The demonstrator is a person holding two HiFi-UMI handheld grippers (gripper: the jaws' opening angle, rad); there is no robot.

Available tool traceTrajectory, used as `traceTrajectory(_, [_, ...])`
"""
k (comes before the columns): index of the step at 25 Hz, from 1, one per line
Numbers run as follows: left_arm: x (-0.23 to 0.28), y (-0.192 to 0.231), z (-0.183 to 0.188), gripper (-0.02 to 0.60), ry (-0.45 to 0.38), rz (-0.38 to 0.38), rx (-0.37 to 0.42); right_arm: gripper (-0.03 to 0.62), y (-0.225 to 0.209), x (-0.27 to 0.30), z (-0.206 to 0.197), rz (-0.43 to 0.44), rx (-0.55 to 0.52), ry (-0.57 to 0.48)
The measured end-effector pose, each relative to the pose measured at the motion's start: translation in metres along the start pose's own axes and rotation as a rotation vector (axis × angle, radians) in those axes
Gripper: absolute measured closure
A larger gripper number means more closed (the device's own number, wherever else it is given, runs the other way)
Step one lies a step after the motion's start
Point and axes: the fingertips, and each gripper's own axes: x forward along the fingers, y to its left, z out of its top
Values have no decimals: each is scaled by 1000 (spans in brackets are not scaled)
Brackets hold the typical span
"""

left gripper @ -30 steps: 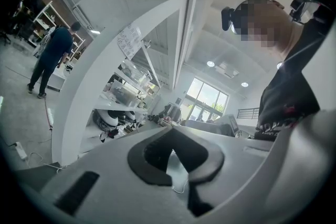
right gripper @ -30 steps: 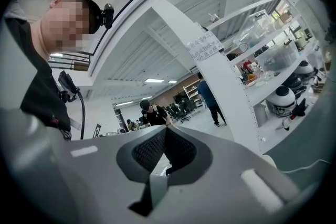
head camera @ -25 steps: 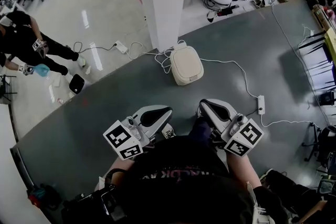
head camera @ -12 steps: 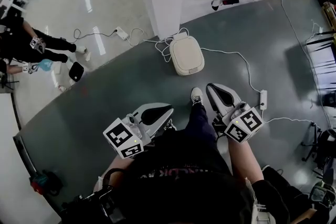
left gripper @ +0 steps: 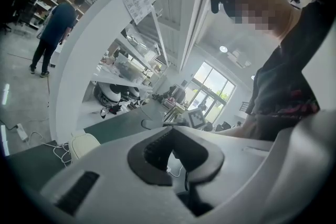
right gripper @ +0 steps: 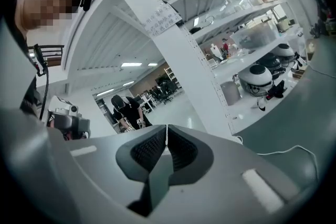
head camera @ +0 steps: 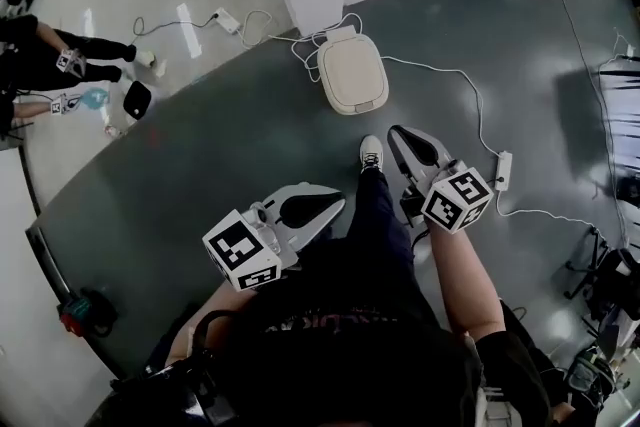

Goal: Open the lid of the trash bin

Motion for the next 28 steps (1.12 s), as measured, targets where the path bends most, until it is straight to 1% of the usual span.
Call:
traceTrajectory(2, [12, 1, -5, 580, 16, -6, -11, 574, -20, 7, -18, -8, 21, 39])
traceTrajectory(6, [30, 10, -14, 580, 42, 9, -39, 569, -66, 23, -55, -28, 113, 101])
traceTrajectory(10, [42, 23, -38, 580, 104, 36, -65, 566, -121, 49, -103, -81, 180, 177])
traceTrajectory(14, [56, 32, -61, 580, 156, 40, -116, 552, -171, 73, -154, -134, 288, 253])
traceTrajectory(17, [62, 42, -69, 580, 156, 59, -113, 520, -205, 88, -188, -190, 445, 266])
traceTrajectory(18, [63, 46, -71, 580, 153, 70, -111, 509, -215, 93, -198, -212, 472, 277])
traceTrajectory(22, [63, 65, -87, 580, 148, 114, -146, 502, -246, 110, -241, -295, 532, 347])
traceTrajectory(24, [63, 73, -95, 580, 154, 129, -164, 500, -257, 119, -255, -326, 571, 354])
traceTrajectory(28, [66, 86, -110, 580, 160, 158, -217, 476, -278, 131, -285, -386, 655, 380])
